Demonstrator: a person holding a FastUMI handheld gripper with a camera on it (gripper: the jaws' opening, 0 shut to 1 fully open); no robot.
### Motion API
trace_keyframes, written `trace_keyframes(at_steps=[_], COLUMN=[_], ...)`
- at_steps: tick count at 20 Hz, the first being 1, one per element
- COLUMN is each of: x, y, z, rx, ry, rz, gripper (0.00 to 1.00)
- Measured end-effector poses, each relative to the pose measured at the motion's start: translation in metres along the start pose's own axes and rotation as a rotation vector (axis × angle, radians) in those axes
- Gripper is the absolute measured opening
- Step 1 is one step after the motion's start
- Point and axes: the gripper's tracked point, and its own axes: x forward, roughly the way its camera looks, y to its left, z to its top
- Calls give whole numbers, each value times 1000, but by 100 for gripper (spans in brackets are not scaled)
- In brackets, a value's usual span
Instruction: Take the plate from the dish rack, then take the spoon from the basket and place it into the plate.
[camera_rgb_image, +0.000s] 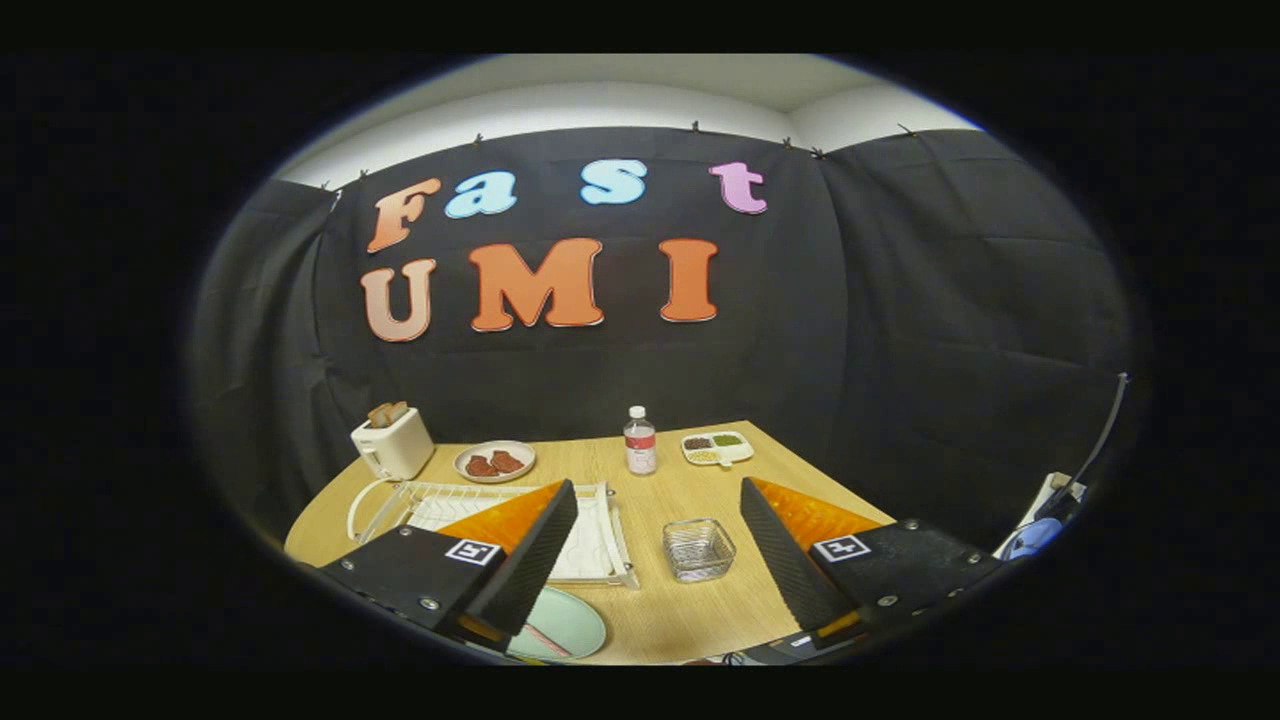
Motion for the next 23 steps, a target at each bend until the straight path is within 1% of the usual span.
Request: trace_keyframes(at_steps=[5,12,17,23], x=[2,2,-1,-2], y=[1,-9,-13,-11], z=[-2,7,8,8], rx=[-5,10,-2,-5], ry=[4,-26,-34,-43], rz=[3,-18,-33,-33], gripper=[98,98,98,98])
